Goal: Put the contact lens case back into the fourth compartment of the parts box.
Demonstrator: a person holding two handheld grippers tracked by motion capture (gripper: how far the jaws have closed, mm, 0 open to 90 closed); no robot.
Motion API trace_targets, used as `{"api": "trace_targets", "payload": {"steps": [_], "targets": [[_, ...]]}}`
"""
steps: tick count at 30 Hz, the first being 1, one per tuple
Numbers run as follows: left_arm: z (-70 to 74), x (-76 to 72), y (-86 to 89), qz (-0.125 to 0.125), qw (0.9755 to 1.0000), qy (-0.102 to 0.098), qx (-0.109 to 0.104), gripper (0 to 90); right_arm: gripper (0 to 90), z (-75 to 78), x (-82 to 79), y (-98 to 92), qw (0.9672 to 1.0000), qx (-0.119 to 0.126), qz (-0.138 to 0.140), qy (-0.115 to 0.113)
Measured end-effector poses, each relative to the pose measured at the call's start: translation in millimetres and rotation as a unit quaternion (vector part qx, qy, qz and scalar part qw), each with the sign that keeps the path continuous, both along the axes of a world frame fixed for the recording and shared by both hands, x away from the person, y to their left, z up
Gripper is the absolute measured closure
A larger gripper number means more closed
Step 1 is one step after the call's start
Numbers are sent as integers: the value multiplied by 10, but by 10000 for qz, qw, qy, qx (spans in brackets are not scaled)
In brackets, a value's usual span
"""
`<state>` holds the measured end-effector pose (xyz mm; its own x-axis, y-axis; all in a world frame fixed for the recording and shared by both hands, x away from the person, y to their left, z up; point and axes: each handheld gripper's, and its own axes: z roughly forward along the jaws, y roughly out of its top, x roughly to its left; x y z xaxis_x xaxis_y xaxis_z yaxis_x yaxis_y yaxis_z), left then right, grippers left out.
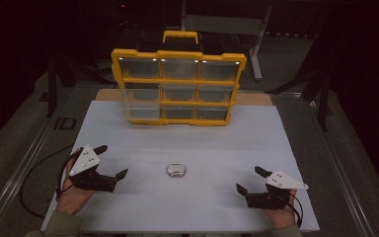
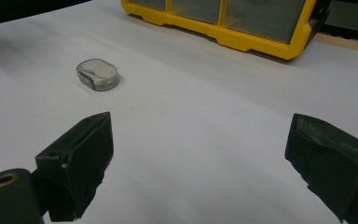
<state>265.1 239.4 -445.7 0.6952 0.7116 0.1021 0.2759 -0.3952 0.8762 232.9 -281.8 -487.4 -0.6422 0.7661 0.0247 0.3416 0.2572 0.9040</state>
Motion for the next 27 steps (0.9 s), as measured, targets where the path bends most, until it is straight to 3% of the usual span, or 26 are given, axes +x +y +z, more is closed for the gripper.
{"api": "trace_targets", "payload": {"steps": [27], "targets": [[39,213,-178,-338,9988,210,278,0,73,-5,0,-8,10000,-29,9,41]]}}
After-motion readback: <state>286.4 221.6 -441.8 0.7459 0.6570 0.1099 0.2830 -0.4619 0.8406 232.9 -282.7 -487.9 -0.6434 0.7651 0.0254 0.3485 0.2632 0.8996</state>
